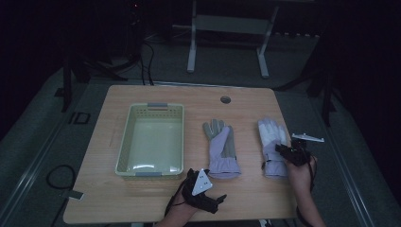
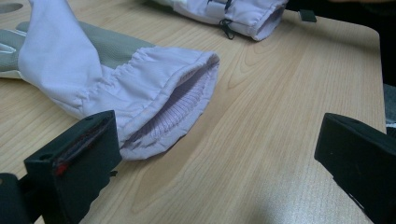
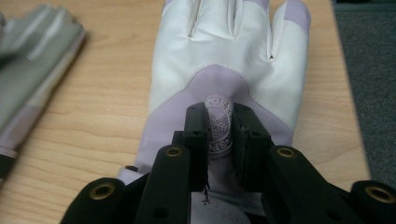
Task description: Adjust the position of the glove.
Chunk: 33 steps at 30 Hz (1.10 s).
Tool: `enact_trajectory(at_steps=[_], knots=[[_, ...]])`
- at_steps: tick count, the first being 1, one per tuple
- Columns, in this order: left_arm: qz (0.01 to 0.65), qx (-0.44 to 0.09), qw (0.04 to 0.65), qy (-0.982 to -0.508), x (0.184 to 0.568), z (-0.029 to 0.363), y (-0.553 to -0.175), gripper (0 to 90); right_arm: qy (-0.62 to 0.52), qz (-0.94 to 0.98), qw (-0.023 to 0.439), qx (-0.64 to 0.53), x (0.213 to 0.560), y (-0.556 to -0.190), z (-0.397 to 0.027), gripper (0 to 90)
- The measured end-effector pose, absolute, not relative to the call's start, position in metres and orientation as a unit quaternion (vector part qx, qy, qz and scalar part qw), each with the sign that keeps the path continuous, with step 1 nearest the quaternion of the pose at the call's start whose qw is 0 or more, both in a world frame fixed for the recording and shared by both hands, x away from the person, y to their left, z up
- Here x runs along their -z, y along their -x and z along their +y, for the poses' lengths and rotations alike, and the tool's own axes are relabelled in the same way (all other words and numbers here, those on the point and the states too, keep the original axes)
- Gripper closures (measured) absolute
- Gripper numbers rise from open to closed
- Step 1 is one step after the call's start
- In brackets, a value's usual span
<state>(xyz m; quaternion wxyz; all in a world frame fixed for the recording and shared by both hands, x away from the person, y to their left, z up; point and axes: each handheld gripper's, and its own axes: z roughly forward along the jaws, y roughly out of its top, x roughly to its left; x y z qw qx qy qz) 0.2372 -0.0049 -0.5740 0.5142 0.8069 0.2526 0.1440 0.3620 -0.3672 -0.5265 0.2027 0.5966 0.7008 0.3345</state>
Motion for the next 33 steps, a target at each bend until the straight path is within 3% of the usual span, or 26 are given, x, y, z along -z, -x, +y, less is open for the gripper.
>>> enact_trajectory(at_steps=[3, 10, 20, 26, 29, 33], knots=[[0.252, -0.145, 0.513, -0.807, 0.574, -0.005, -0.237, 0.4, -0.596, 0.702, 0.201, -0.334, 0.533, -0.364, -0.368, 73.6], [0.252, -0.144, 0.513, -0.808, 0.574, -0.005, -0.237, 0.4, -0.562, 0.717, 0.210, -0.356, 0.516, -0.361, -0.379, 56.4], [0.253, -0.142, 0.513, -0.808, 0.574, -0.005, -0.237, 0.4, -0.526, 0.754, 0.190, -0.345, 0.530, -0.363, -0.385, 49.6], [0.253, -0.142, 0.512, -0.808, 0.574, -0.005, -0.238, 0.4, -0.529, 0.762, 0.166, -0.335, 0.540, -0.367, -0.383, 63.8], [0.254, -0.142, 0.512, -0.808, 0.574, -0.005, -0.238, 0.4, -0.532, 0.763, 0.159, -0.331, 0.538, -0.368, -0.381, 75.8], [0.255, -0.142, 0.513, -0.807, 0.574, -0.005, -0.238, 0.4, -0.537, 0.756, 0.162, -0.337, 0.524, -0.367, -0.380, 80.2]])
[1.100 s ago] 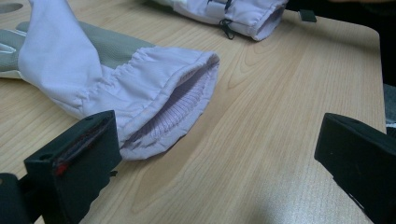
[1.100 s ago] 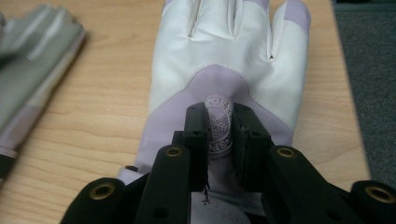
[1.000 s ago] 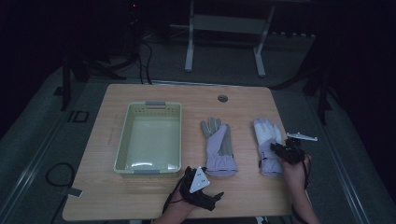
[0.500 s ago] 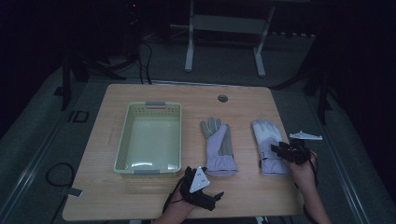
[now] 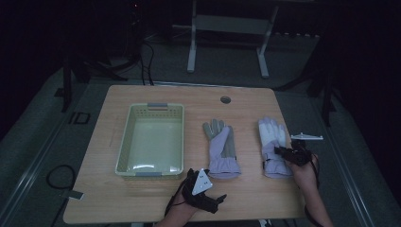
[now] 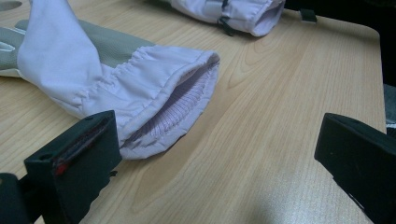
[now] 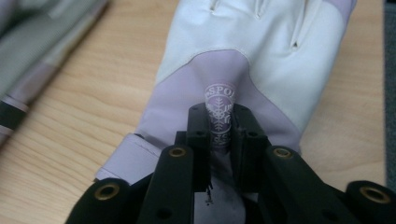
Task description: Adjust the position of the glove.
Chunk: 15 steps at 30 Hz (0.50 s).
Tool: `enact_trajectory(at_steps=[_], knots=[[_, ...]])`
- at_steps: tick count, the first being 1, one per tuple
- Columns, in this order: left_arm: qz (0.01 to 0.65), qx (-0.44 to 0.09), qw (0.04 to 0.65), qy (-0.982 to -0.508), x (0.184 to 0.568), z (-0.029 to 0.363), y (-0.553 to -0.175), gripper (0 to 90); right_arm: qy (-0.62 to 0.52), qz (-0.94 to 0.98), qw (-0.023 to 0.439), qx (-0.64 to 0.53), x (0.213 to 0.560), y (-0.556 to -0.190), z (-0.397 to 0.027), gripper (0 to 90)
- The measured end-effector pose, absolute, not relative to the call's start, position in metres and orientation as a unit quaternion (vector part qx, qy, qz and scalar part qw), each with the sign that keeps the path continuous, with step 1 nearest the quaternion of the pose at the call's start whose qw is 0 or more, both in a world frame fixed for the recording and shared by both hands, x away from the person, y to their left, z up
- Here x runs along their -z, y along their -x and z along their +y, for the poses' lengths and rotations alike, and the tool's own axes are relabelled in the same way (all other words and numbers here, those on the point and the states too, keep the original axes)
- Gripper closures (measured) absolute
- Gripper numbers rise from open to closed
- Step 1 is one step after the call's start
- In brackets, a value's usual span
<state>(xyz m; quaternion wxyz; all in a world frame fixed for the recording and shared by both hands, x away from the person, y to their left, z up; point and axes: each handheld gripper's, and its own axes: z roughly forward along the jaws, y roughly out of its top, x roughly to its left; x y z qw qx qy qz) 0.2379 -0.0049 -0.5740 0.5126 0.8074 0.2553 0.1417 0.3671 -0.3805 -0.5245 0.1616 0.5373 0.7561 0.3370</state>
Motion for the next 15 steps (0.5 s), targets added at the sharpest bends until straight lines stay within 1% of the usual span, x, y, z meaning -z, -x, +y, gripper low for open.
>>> enact_trajectory(at_steps=[3, 5, 7, 15], knots=[[0.255, -0.141, 0.513, -0.807, 0.574, -0.005, -0.238, 0.4, -0.539, 0.745, 0.164, -0.357, 0.510, -0.366, -0.381, 80.3], [0.255, -0.141, 0.513, -0.807, 0.574, -0.005, -0.238, 0.4, -0.533, 0.744, 0.174, -0.364, 0.498, -0.364, -0.378, 80.3], [0.255, -0.141, 0.513, -0.808, 0.574, -0.005, -0.238, 0.4, -0.527, 0.742, 0.172, -0.377, 0.484, -0.362, -0.374, 80.3], [0.254, -0.146, 0.513, -0.807, 0.574, -0.005, -0.237, 0.4, -0.500, 0.738, 0.181, -0.414, 0.433, -0.354, -0.345, 80.4]])
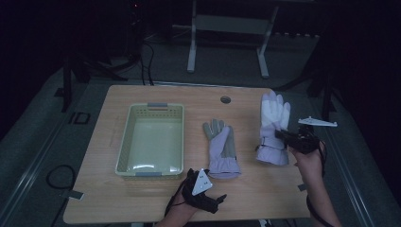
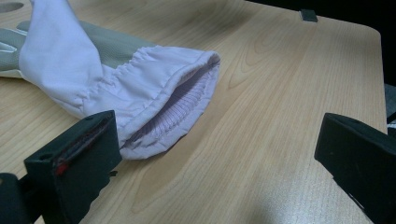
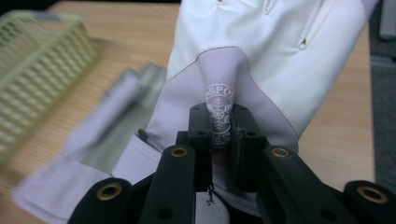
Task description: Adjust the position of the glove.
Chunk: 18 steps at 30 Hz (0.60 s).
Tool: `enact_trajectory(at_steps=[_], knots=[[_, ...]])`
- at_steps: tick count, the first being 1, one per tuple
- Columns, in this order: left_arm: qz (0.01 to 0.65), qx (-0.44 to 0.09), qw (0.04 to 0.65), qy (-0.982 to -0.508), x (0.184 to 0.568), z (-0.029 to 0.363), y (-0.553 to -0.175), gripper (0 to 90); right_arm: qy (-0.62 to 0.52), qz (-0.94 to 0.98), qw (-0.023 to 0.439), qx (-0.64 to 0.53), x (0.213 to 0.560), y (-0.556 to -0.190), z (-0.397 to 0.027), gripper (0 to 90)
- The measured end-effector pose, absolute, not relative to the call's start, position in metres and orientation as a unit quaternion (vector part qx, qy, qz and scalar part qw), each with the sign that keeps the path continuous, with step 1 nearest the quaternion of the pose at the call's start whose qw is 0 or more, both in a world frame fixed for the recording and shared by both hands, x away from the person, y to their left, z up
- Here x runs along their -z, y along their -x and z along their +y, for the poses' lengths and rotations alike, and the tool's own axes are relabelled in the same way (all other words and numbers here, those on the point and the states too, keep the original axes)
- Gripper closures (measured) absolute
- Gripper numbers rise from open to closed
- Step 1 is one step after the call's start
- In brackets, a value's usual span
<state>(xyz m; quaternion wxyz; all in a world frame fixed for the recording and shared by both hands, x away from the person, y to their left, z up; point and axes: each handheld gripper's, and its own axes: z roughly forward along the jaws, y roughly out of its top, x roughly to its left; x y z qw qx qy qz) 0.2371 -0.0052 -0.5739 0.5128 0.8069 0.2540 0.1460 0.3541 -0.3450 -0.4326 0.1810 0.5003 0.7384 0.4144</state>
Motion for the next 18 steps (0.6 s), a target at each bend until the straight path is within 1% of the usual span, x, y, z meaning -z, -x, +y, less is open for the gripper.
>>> enact_trajectory(at_steps=[4, 10, 14, 18], knots=[[0.254, -0.147, 0.514, -0.806, 0.574, -0.005, -0.237, 0.4, -0.481, 0.746, 0.185, -0.422, 0.416, -0.348, -0.320, 80.4], [0.254, -0.149, 0.516, -0.804, 0.574, -0.005, -0.237, 0.4, -0.459, 0.757, 0.181, -0.429, 0.406, -0.341, -0.283, 80.4], [0.254, -0.151, 0.517, -0.803, 0.574, -0.005, -0.236, 0.4, -0.462, 0.751, 0.159, -0.445, 0.408, -0.339, -0.264, 80.4], [0.253, -0.151, 0.516, -0.804, 0.574, -0.005, -0.236, 0.4, -0.464, 0.751, 0.140, -0.449, 0.420, -0.337, -0.245, 80.3]])
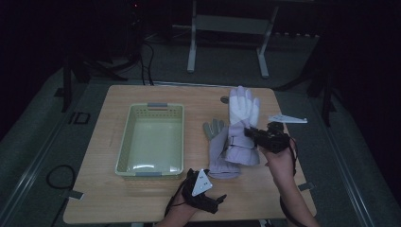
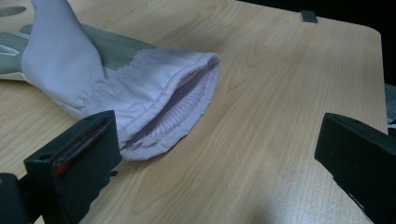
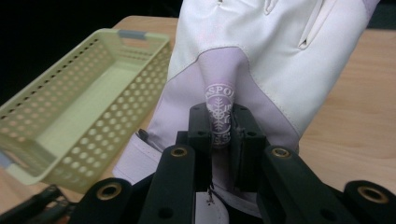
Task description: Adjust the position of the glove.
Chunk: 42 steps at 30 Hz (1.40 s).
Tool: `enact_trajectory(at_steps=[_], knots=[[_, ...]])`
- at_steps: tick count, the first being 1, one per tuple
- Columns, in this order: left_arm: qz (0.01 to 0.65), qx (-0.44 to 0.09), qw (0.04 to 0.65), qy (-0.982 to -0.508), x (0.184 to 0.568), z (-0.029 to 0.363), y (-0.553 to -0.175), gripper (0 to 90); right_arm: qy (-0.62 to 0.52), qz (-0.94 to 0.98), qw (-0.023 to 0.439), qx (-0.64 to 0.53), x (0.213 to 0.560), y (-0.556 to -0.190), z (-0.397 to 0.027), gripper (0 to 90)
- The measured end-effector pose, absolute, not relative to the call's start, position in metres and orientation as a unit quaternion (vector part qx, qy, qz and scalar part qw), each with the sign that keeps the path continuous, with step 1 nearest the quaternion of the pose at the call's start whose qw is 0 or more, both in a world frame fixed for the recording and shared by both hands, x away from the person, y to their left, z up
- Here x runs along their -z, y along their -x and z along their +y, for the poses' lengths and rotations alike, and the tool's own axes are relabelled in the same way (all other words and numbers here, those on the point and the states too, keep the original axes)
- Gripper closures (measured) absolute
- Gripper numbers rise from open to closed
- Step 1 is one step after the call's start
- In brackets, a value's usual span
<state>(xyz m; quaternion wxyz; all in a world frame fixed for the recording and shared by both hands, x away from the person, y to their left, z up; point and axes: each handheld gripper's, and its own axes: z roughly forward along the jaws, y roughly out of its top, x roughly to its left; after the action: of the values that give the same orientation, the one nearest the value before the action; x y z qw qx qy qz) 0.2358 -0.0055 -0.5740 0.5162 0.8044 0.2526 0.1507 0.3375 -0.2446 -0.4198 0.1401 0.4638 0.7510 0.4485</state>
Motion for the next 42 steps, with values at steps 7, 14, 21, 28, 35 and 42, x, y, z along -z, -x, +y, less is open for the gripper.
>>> enact_trajectory(at_steps=[7, 14, 21, 28, 35, 42], knots=[[0.254, -0.156, 0.515, -0.804, 0.574, -0.005, -0.236, 0.4, -0.471, 0.764, 0.114, -0.426, 0.449, -0.341, -0.220, 80.1], [0.254, -0.154, 0.515, -0.804, 0.574, -0.005, -0.236, 0.4, -0.479, 0.782, 0.110, -0.383, 0.480, -0.349, -0.202, 79.9], [0.254, -0.154, 0.515, -0.804, 0.574, -0.005, -0.236, 0.4, -0.492, 0.790, 0.108, -0.349, 0.506, -0.359, -0.194, 78.0], [0.254, -0.154, 0.515, -0.804, 0.574, -0.005, -0.236, 0.4, -0.477, 0.794, 0.105, -0.362, 0.509, -0.360, -0.198, 62.7], [0.256, -0.165, 0.509, -0.805, 0.574, -0.006, -0.235, 0.4, -0.424, 0.804, 0.112, -0.401, 0.496, -0.357, -0.212, 31.2], [0.260, -0.158, 0.509, -0.805, 0.574, -0.005, -0.237, 0.4, -0.410, 0.791, 0.092, -0.444, 0.491, -0.355, -0.230, 21.5]])
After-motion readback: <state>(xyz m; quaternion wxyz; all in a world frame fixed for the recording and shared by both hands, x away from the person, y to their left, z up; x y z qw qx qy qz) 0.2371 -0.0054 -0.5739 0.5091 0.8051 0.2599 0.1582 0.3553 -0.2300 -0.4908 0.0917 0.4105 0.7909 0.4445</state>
